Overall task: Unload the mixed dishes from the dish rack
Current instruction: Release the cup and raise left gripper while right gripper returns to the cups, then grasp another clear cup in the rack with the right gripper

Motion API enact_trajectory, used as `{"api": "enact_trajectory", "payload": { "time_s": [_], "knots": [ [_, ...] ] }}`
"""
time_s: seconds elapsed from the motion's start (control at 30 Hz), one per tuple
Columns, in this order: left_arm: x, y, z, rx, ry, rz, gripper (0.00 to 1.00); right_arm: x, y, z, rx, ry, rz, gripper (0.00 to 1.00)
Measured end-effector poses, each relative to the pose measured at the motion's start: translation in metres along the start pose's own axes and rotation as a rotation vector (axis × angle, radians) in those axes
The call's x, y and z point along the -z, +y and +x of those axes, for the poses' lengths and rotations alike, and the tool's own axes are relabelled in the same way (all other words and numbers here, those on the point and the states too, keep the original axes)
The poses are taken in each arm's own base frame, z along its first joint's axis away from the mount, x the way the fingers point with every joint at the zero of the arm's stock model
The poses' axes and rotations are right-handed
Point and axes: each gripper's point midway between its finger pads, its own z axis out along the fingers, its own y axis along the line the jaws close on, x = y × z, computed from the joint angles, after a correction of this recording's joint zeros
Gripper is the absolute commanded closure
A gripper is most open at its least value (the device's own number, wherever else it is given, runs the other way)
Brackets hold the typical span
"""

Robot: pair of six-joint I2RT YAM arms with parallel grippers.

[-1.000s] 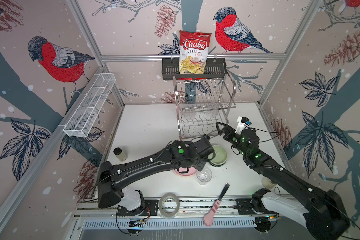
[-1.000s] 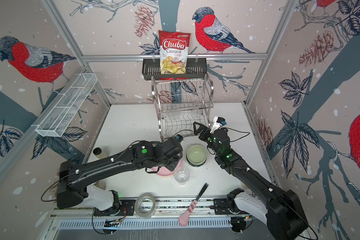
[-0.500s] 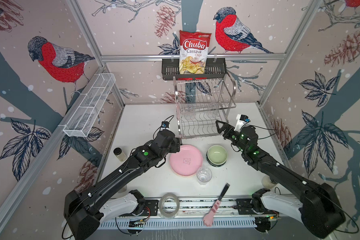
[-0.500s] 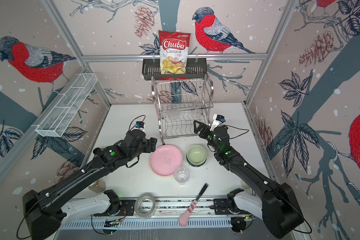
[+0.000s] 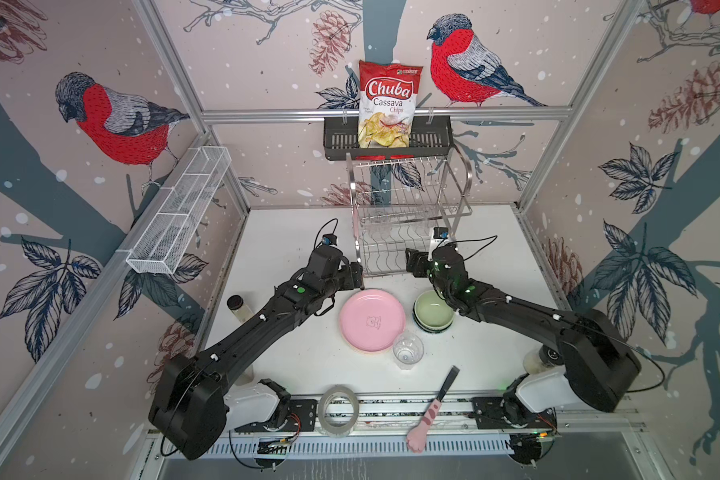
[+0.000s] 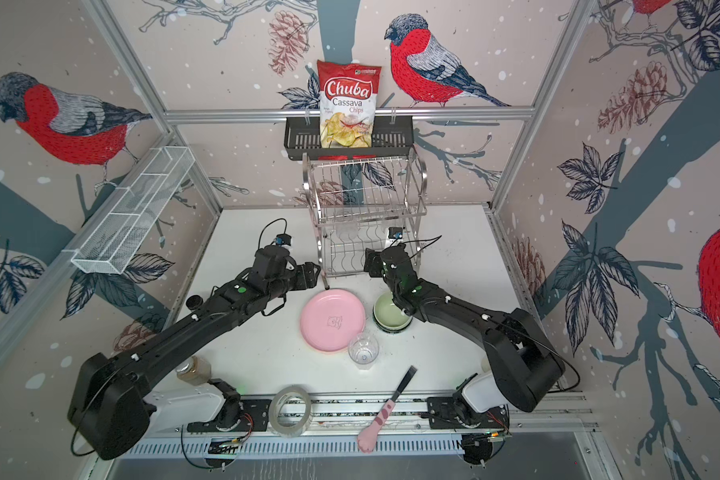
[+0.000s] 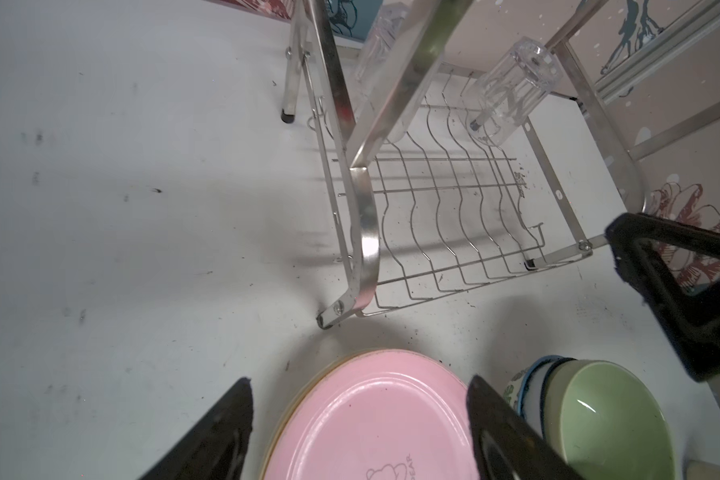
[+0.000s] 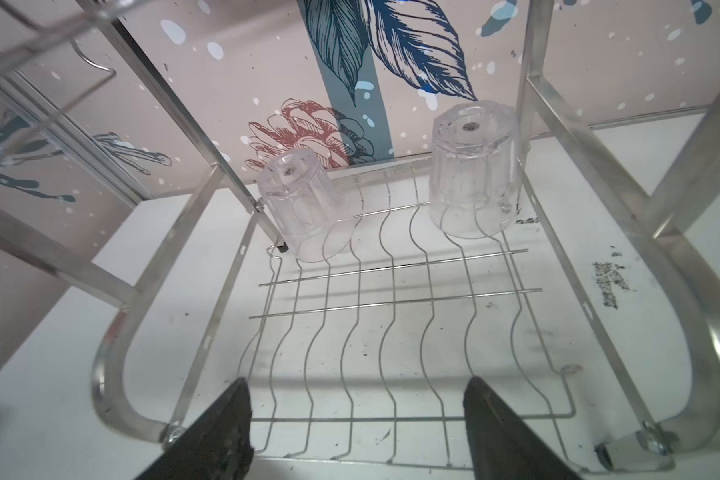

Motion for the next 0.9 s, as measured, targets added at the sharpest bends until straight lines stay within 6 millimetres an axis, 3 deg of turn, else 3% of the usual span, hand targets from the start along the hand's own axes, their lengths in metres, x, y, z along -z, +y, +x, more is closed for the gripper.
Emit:
{"api": "enact_trajectory", "payload": {
  "time_s": [0.3,0.43,0.57,0.73,0.9],
  "knots": [
    [-0.033,-0.005,-0.004,0.009,0.025,0.006,0.18,-0.036,-0.030,-0.002,0.080,-0.011,0.081,0.22],
    [-0.052,-0.007,-0.003,0.011,0.048,0.003,0.22,-0.047,-0.045,-0.009,0.062,-0.026,0.098,0.20],
    [-0.067,-0.010,-0.004,0.013,0.073,0.006,0.32,-0.057,-0.053,-0.013,0.050,-0.034,0.100,0.17],
    [-0.082,-0.012,-0.003,0.005,0.111,0.001,0.60,-0.073,-0.063,-0.014,0.041,-0.034,0.106,0.16],
    [-0.091,-0.011,0.000,0.008,0.137,-0.004,0.70,-0.088,-0.063,-0.019,0.054,-0.040,0.104,0.14]
  ]
}}
